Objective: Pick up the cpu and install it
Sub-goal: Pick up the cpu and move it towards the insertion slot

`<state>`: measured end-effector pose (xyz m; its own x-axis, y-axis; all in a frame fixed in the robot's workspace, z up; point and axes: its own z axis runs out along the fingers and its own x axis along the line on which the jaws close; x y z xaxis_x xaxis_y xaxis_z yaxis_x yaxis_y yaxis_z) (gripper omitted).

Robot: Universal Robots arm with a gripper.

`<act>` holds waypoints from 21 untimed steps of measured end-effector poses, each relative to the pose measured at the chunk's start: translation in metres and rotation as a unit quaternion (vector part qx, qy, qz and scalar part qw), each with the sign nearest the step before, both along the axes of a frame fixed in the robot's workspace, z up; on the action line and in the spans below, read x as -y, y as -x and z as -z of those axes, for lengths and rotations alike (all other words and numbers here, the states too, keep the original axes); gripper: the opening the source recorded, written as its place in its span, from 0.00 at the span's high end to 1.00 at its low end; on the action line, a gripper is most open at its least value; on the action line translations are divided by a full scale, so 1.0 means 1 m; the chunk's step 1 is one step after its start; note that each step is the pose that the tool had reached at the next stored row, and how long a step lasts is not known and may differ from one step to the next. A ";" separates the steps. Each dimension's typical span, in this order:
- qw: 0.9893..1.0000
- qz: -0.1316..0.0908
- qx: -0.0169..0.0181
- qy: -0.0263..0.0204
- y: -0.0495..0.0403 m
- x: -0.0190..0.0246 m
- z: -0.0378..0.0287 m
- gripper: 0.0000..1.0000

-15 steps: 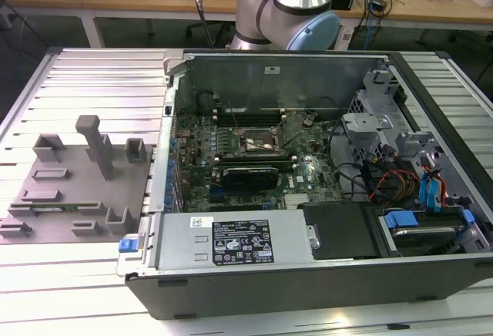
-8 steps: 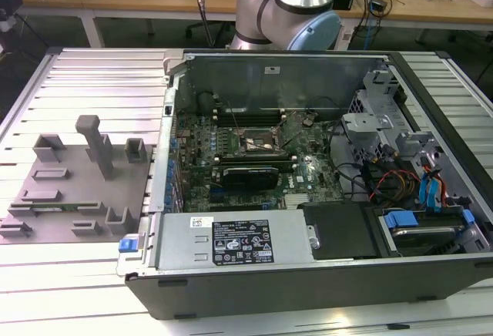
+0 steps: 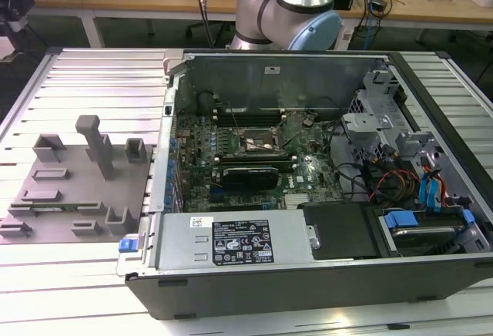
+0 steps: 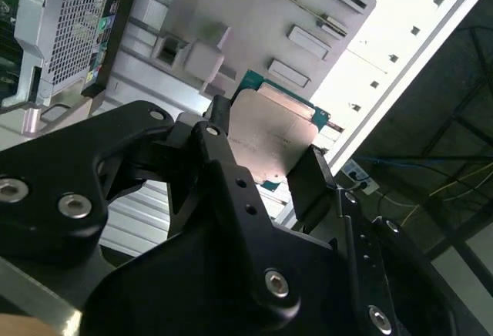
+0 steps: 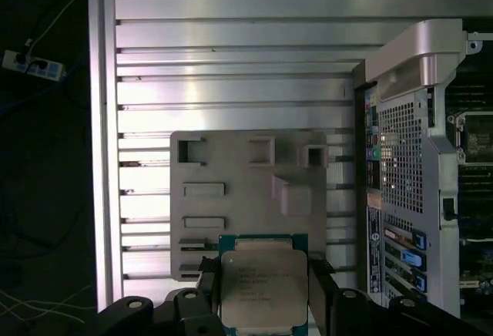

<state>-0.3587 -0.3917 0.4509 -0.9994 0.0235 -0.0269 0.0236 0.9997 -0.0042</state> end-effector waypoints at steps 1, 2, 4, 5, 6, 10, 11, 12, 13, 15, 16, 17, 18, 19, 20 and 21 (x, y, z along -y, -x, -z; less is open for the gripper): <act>1.000 0.000 0.000 0.000 -0.0018 0.0000 0.0000 0.45; 1.000 0.000 0.000 0.000 -0.0035 0.0000 0.0000 0.45; 1.000 0.000 0.000 0.000 -0.0087 0.0000 0.0000 0.45; 1.000 0.000 0.000 0.000 -0.0105 0.0000 0.0000 0.45; 1.000 0.000 0.000 0.000 -0.0133 0.0000 0.0000 0.45; 1.000 0.000 0.000 0.000 -0.0235 0.0000 -0.0001 0.45; 1.000 0.000 0.000 0.000 -0.0252 0.0000 0.0000 0.45; 1.000 0.000 0.000 0.000 -0.0276 0.0000 0.0000 0.45; 1.000 0.000 0.000 0.000 -0.0299 0.0000 0.0000 0.45; 1.000 0.000 0.000 0.000 -0.0336 0.0000 0.0000 0.45; 1.000 0.000 0.000 0.000 -0.0354 0.0000 0.0000 0.45; 1.000 0.000 0.000 0.000 -0.0392 0.0000 0.0000 0.45; 1.000 0.000 0.000 0.000 -0.0421 0.0000 0.0000 0.45; 1.000 0.000 0.000 0.000 -0.0454 0.0000 -0.0001 0.45; 1.000 0.000 0.000 0.000 -0.0472 0.0000 0.0000 0.45; 1.000 0.000 0.000 0.000 -0.0492 0.0000 0.0000 0.45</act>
<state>-0.3095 -0.3917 0.4510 -0.9994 0.0235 -0.0269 0.0236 0.9997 -0.0042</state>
